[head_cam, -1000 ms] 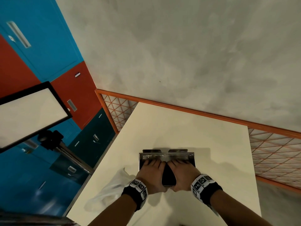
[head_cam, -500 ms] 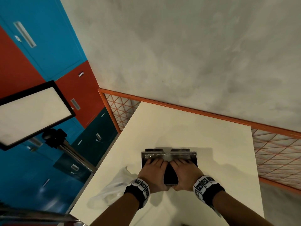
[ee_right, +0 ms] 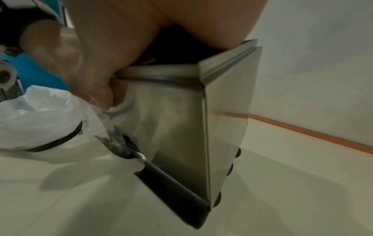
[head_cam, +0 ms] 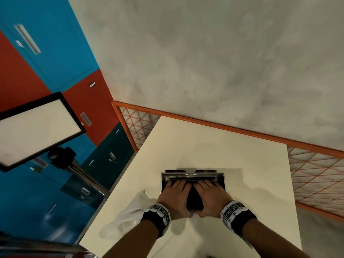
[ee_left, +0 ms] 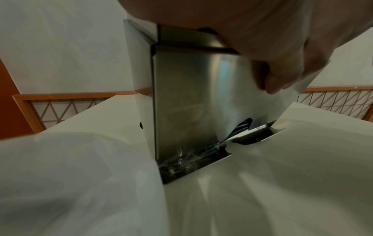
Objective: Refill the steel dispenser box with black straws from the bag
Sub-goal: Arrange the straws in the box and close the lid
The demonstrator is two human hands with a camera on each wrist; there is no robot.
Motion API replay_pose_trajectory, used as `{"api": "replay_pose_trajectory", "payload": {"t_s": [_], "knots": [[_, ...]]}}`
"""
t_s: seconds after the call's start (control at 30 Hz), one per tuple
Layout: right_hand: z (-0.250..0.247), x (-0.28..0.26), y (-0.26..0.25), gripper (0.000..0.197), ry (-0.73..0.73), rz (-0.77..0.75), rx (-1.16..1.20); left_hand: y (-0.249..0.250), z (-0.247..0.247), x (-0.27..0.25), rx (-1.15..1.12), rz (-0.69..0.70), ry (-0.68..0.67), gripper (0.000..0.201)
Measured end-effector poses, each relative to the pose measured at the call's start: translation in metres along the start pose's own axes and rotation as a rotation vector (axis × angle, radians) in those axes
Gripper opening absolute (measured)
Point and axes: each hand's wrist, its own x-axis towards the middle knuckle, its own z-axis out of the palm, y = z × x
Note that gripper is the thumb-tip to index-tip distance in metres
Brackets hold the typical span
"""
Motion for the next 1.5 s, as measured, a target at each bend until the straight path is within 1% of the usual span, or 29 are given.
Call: {"api": "replay_pose_trajectory", "payload": {"t_s": [0.37,0.67,0.8,1.0,1.1,1.27,1.37,1.5], "knots": [[-0.004,-0.002,-0.002,0.085,0.006,0.006,-0.009,0.0,-0.003,0.0,0.001,0.003,-0.011,0.082],[-0.004,-0.004,-0.005,0.074,-0.014,0.031,0.01,0.001,-0.003,-0.002,-0.031,0.003,-0.018,0.074],[-0.005,0.0,-0.003,0.074,-0.024,0.037,0.0,0.0,-0.005,0.002,-0.049,0.001,-0.019,0.071],[-0.006,0.003,-0.001,0.079,-0.045,0.015,-0.014,0.0,-0.01,0.005,-0.077,-0.018,-0.057,0.063],[-0.003,0.004,-0.001,0.079,-0.061,0.014,-0.029,0.0,-0.007,0.005,-0.088,-0.024,-0.064,0.063],[0.003,0.005,0.001,0.088,-0.064,0.028,-0.053,-0.001,-0.005,0.008,-0.095,-0.02,-0.066,0.071],[0.004,0.005,0.002,0.084,-0.035,0.011,-0.048,-0.001,-0.005,0.01,-0.088,-0.016,-0.075,0.074],[0.005,0.007,0.003,0.078,-0.04,0.026,-0.068,-0.003,-0.002,0.011,-0.086,-0.004,-0.07,0.068]]}}
